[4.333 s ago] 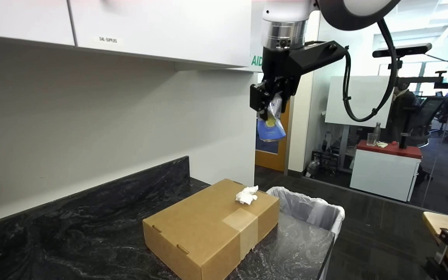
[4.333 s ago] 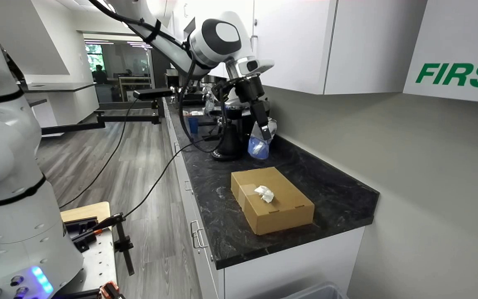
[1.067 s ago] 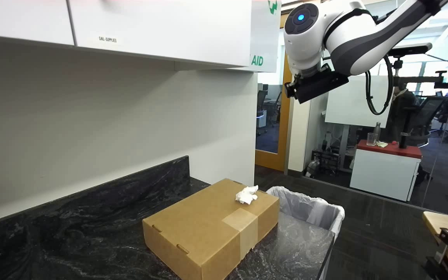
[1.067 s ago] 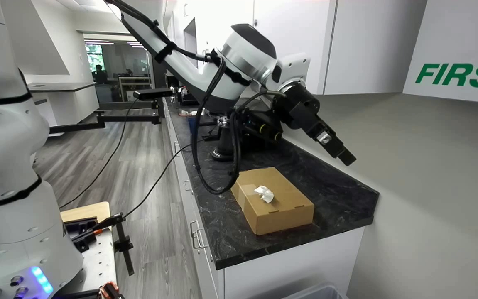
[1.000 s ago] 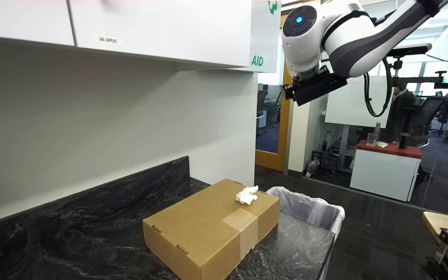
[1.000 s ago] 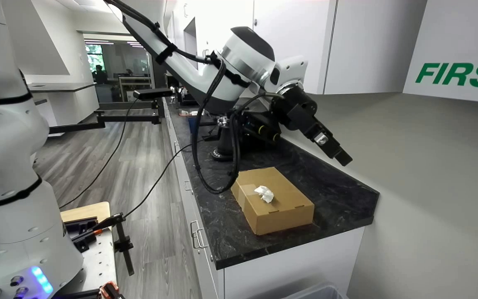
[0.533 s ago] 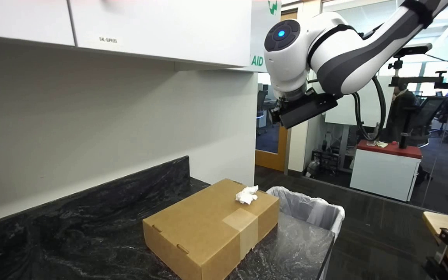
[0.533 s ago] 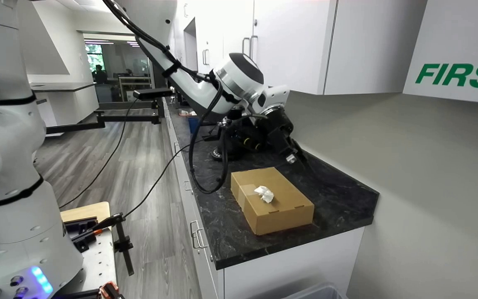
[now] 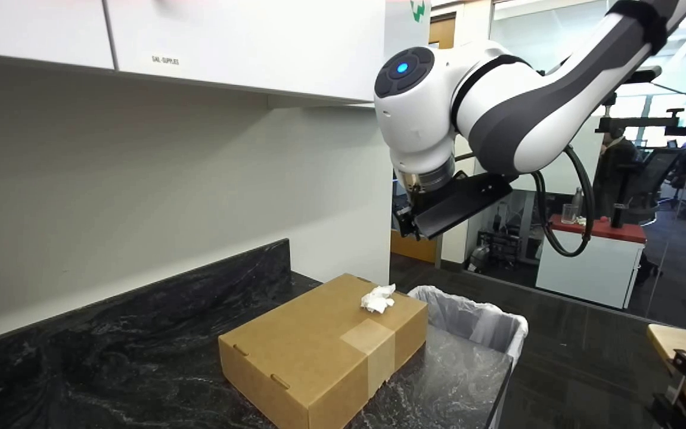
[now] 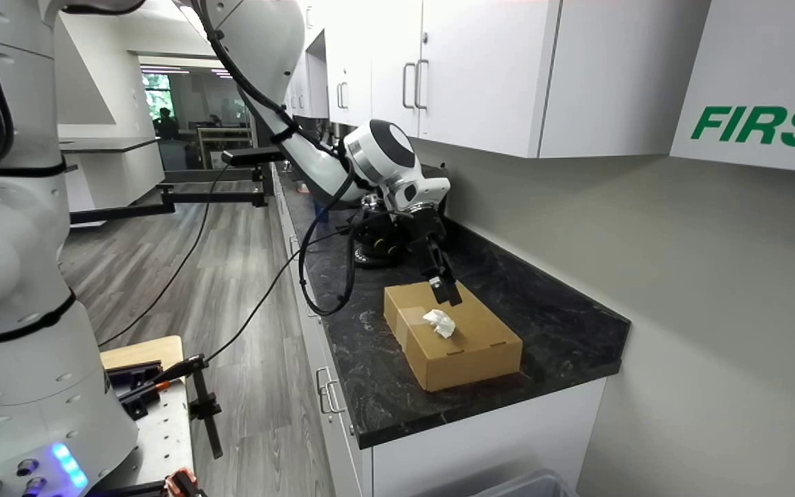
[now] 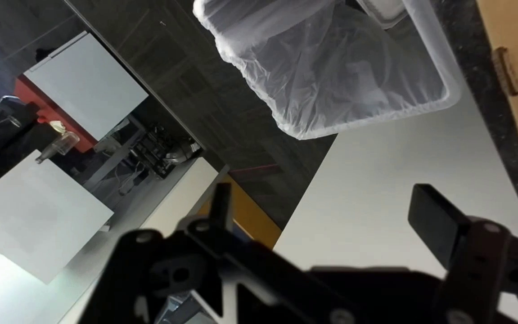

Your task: Put the blue can in the bin, place the white paper from the top of the box in the bin

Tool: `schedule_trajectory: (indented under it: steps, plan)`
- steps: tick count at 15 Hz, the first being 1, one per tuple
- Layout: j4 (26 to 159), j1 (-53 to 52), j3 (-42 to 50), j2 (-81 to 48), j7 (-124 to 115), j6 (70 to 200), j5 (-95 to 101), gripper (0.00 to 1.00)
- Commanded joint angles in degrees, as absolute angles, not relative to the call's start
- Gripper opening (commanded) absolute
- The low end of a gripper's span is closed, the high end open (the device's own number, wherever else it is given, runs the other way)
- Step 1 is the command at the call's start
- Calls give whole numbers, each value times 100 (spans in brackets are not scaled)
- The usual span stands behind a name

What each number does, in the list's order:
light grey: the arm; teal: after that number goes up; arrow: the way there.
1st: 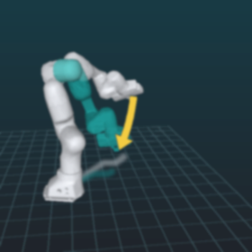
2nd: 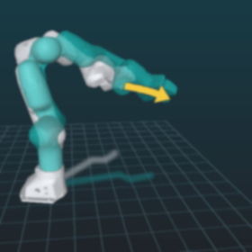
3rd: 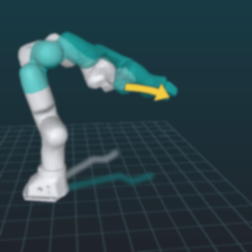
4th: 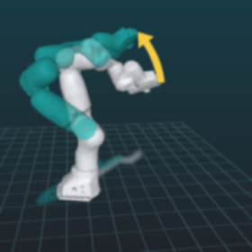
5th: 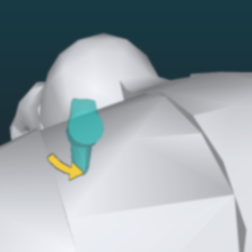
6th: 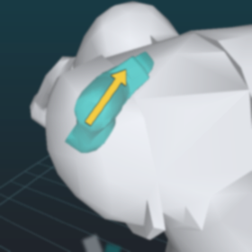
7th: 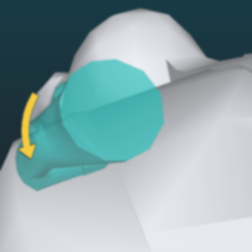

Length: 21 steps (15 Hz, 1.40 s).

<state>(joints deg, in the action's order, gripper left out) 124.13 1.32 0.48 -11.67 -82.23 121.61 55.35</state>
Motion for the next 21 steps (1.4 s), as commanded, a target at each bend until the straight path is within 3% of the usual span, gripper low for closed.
schedule_trajectory:
  steps: [1,14,21]
  plan:
    - [12328,-82,-42,-1117,-7690,12038,5364,100]
    - [12354,-771,-638,-1059,-5960,12127,4172,100]
    - [12989,-716,-423,-623,-5904,13112,5244,100]
